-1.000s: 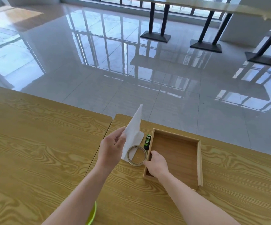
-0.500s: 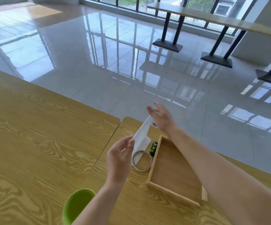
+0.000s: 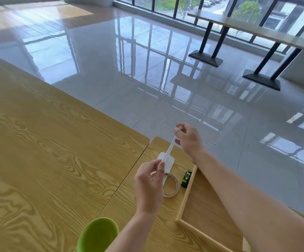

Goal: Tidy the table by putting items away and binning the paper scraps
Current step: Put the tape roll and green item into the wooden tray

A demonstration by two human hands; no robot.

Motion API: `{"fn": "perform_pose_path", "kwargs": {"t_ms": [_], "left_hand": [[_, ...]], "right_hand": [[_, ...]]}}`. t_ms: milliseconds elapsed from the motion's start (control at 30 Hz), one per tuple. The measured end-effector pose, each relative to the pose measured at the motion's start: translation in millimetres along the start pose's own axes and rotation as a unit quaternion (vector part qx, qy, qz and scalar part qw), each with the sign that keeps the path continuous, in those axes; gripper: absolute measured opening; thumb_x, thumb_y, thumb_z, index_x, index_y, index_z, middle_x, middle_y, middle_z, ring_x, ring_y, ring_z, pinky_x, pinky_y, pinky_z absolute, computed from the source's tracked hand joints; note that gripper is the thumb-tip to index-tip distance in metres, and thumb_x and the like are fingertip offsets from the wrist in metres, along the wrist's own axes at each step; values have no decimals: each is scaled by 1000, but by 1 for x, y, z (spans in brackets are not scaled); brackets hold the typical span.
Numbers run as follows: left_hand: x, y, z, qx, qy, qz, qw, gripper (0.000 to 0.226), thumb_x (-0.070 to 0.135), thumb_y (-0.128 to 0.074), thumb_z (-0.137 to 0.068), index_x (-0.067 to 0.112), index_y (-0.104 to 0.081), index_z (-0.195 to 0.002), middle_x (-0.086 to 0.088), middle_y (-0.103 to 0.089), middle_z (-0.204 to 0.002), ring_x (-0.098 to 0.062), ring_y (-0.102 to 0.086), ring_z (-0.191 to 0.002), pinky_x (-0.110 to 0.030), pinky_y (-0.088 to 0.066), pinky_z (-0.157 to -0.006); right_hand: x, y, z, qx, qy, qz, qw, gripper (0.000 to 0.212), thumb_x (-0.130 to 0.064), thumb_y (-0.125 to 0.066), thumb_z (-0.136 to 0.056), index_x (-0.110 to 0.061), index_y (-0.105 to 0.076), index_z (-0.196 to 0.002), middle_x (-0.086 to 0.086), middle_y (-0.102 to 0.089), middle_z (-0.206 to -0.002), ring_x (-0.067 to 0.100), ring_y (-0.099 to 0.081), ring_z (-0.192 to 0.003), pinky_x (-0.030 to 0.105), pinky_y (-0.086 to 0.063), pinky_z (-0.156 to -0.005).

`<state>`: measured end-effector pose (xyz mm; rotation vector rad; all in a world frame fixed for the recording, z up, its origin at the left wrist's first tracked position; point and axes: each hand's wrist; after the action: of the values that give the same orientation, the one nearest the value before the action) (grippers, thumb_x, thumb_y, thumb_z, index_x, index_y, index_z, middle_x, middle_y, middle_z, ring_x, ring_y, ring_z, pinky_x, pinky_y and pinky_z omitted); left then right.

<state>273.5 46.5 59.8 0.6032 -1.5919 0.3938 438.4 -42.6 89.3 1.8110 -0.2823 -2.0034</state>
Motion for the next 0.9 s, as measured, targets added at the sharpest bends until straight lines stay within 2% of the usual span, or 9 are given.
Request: {"fn": "perform_pose_path", "kwargs": {"t_ms": [167,467,567,900], "left_hand": [[0,4,-14,41,4,21,999,13,23,-66,-92,34,-71,-90,19,-69,-83,2,-65,-87,-6,-47,-70],[-8,7,-35,64,-12,18,998,9,23,-67,-91,29,-74,-92,14,-70,-85,-1,-66,-86,-8,-48,-71],[-10,8,-39,67,-11,24,997,10,20,-68,-91,25,-76,-93,12,-71,-84,-3,-66,-85,-8,-47,-71],[-12,9,-44,67,-18,33,997,11,23,-70,-89,33,-74,-90,11,-71,-82,-5,-66,-83,-9,-48,-70]], "right_hand": [[-7,-18,-16,-1,10,2,1000,26,-26,-55,-99,-13,-58,-121,-2,-61,-101,15,-63,-88,45,-57,-90],[-16,-35,-35,-2,16,3,1000,22,-25,-55,-98,-15,-60,-117,-3,-62,-95,13,-63,-81,46,-58,-88],[-16,-39,-38,-2,20,1,1000,24,-28,-54,-99,-17,-60,-119,-5,-61,-97,14,-63,-83,45,-58,-88],[-13,-39,-40,-8,23,-28,999,23,-29,-54,-99,-19,-58,-119,-7,-61,-95,12,-61,-82,45,-58,-90]]}}
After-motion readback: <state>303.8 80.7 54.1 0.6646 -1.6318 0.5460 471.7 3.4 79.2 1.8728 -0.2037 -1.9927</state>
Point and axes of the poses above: each hand's wrist, its own z-axis away from the middle knuckle, its own y-axis out of the back of the hand, x = y × z
